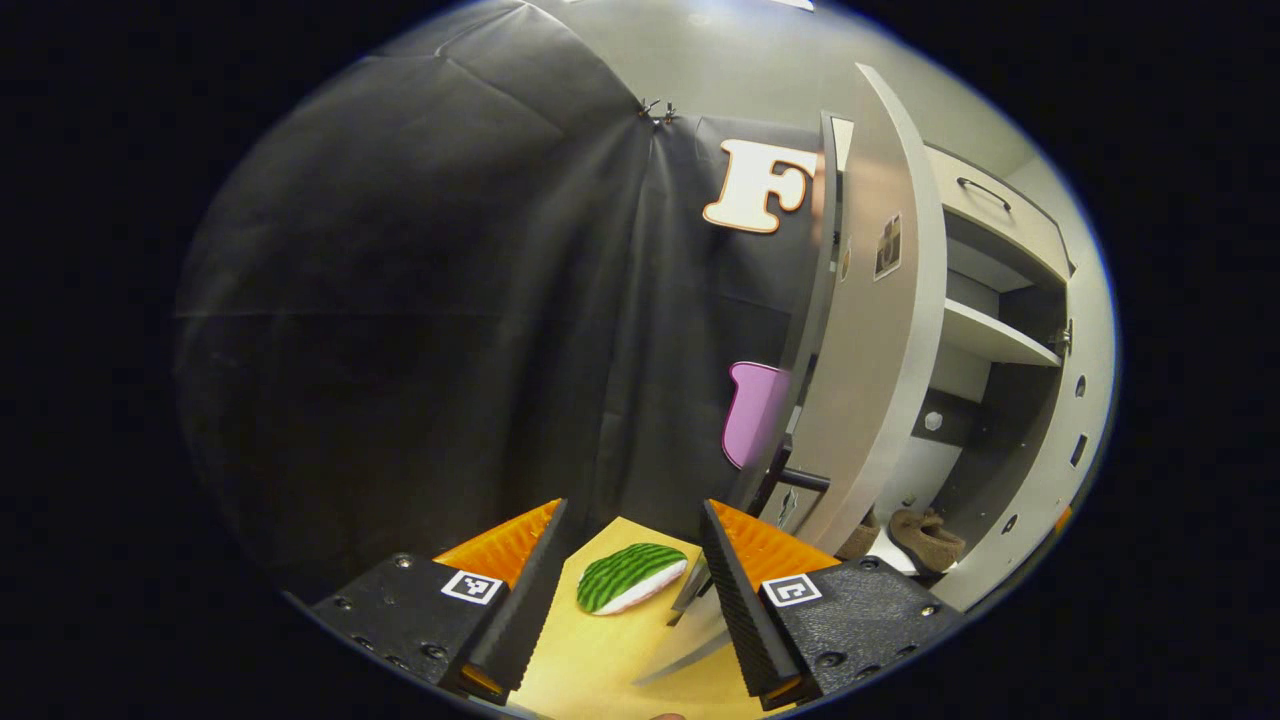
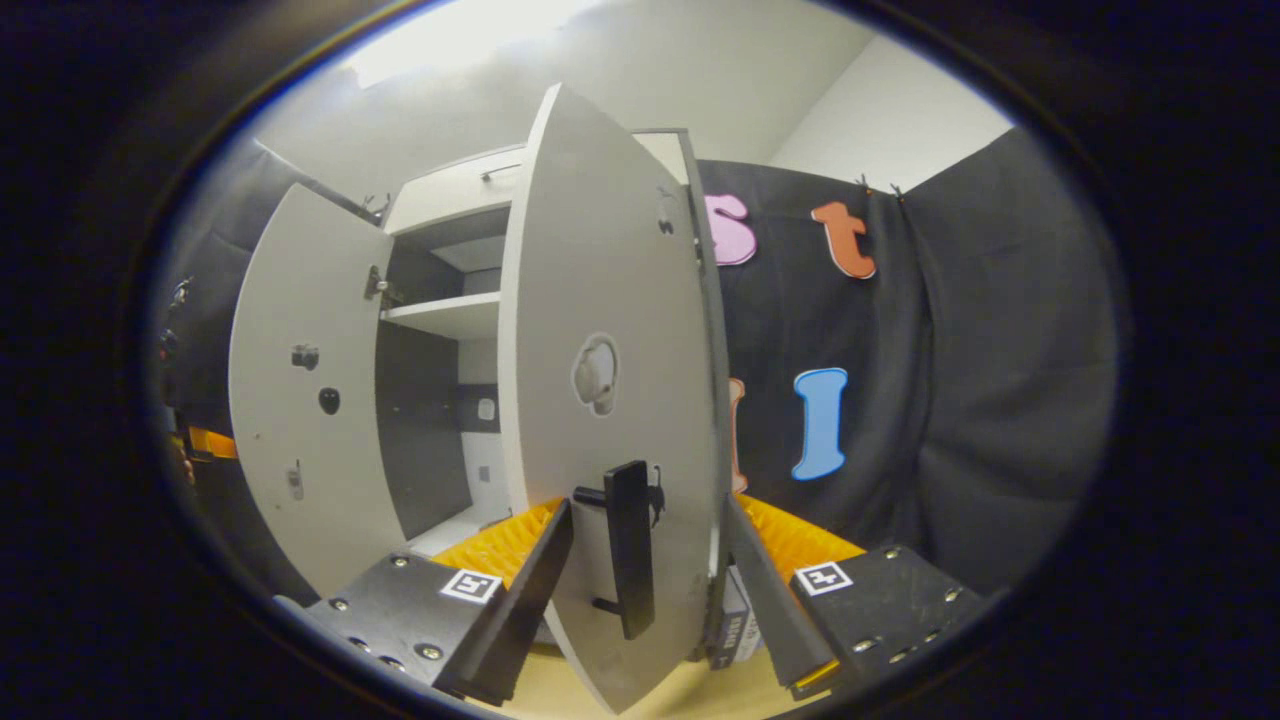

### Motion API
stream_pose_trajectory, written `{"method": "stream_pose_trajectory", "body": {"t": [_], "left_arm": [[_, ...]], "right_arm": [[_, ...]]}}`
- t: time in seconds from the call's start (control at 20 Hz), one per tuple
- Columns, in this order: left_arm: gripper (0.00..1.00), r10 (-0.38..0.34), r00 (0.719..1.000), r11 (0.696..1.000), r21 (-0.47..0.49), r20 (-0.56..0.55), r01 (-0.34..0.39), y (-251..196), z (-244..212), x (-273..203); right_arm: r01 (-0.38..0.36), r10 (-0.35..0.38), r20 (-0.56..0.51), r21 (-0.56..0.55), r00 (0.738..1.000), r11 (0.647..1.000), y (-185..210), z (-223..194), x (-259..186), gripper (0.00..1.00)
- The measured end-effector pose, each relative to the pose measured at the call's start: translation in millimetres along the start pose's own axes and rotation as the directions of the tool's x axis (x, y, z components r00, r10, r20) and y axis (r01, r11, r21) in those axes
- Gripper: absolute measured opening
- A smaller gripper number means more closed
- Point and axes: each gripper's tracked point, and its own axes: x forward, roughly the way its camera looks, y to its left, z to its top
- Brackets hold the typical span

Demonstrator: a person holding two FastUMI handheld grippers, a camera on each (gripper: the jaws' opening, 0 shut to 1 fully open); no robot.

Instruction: Grab one shoe with the right hand and put it into the shoe cabinet, grab the other shoe with the left hand and put it into the shoe cabinet; then close the right door with the right hand and the left door with the left hand.

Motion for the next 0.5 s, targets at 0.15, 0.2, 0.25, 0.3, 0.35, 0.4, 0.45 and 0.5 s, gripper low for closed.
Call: {"method": "stream_pose_trajectory", "body": {"t": [0.15, 0.2, 0.25, 0.3, 0.35, 0.4, 0.45, 0.5], "left_arm": [[0.80, -0.005, 1.000, 1.000, 0.004, -0.011, 0.005, 2.0, -1.9, 2.6], [0.80, -0.004, 1.000, 1.000, 0.004, -0.015, 0.004, 3.0, -3.6, 2.8], [0.80, -0.004, 1.000, 1.000, 0.003, -0.018, 0.004, 5.1, -4.2, 3.7], [0.80, -0.003, 1.000, 1.000, 0.003, -0.020, 0.003, 6.8, -6.1, 4.0], [0.80, -0.002, 1.000, 1.000, 0.004, -0.023, 0.002, 8.4, -7.6, 4.0], [0.80, -0.001, 1.000, 1.000, 0.005, -0.025, 0.002, 10.3, -8.1, 5.6], [0.80, -0.001, 1.000, 1.000, 0.006, -0.026, 0.001, 10.7, -9.1, 7.2], [0.73, -0.002, 1.000, 1.000, 0.004, -0.027, 0.002, 11.5, -9.1, 9.1]], "right_arm": [[-0.073, 0.073, 0.005, 0.013, 0.997, 0.997, 27.9, 2.2, 1.5, 0.92], [-0.085, 0.084, 0.008, 0.012, 0.996, 0.996, 32.8, 2.9, 2.0, 0.92], [-0.086, 0.086, 0.011, 0.005, 0.996, 0.996, 35.8, 1.0, 11.5, 0.87], [-0.086, 0.086, 0.014, -0.003, 0.996, 0.996, 37.4, 1.5, 11.5, 0.91], [-0.085, 0.085, 0.014, -0.005, 0.996, 0.996, 39.0, 1.1, 12.0, 0.91], [-0.085, 0.085, 0.014, -0.002, 0.996, 0.996, 40.2, -0.5, 12.2, 0.91], [-0.083, 0.083, 0.012, 0.004, 0.996, 0.997, 40.2, -0.1, 11.9, 0.91], [-0.079, 0.079, 0.012, 0.010, 0.997, 0.997, 39.5, -0.8, 11.5, 0.91]]}}
